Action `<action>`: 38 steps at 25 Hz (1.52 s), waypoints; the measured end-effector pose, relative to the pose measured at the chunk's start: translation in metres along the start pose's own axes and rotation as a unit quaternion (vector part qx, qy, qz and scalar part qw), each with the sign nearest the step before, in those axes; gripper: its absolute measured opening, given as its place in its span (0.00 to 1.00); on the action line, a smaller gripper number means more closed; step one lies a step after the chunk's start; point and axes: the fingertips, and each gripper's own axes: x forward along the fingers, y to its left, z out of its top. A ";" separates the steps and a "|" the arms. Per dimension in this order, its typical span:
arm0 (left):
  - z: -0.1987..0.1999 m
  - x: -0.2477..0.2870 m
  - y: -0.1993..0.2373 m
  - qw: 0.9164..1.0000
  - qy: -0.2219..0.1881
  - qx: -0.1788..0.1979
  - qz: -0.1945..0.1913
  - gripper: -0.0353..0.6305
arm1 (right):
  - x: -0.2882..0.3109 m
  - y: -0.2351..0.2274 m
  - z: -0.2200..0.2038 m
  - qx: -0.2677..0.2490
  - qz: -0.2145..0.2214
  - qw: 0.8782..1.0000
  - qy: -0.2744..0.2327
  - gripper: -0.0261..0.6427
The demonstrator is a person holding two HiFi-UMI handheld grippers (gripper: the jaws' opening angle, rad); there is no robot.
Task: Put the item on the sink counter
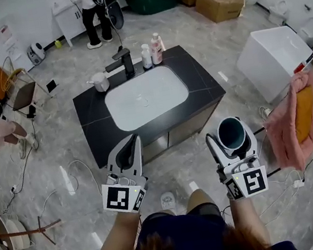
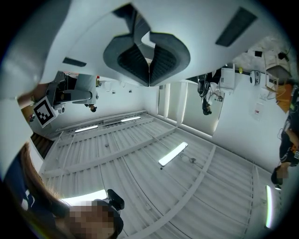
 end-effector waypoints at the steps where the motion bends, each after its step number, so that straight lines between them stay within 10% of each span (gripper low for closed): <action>1: -0.001 0.004 0.004 1.000 0.002 -0.003 -0.001 0.09 | 0.006 -0.001 0.001 0.002 -0.002 1.000 0.000 0.64; 38: -0.030 0.287 0.045 0.994 -0.013 -0.020 0.107 0.09 | 0.242 -0.227 -0.041 0.012 0.078 0.997 0.015 0.64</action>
